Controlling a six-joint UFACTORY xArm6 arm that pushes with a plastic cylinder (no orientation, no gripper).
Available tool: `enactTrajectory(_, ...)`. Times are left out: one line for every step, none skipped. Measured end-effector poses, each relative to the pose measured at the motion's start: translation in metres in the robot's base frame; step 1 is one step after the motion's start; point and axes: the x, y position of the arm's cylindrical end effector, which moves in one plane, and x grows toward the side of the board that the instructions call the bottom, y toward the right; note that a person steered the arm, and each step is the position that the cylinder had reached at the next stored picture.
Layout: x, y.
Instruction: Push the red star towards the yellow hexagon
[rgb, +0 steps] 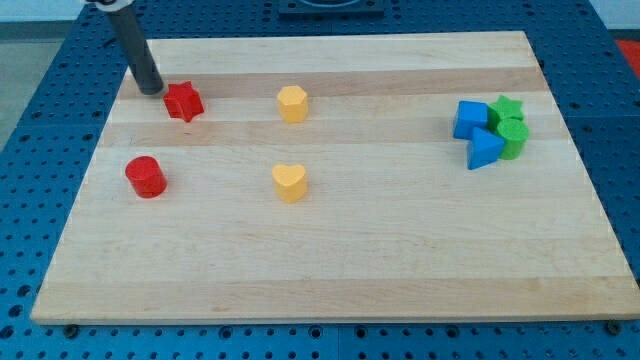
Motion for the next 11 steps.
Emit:
enactTrajectory(0.001, 0.022)
enactTrajectory(0.005, 0.053)
enactTrajectory(0.008, 0.081)
enactTrajectory(-0.009, 0.092)
enactTrajectory(-0.031, 0.05)
enactTrajectory(-0.032, 0.004)
enactTrajectory(0.007, -0.025)
enactTrajectory(0.014, -0.028)
enactTrajectory(0.031, -0.02)
enactTrajectory(0.042, 0.005)
enactTrajectory(0.05, 0.035)
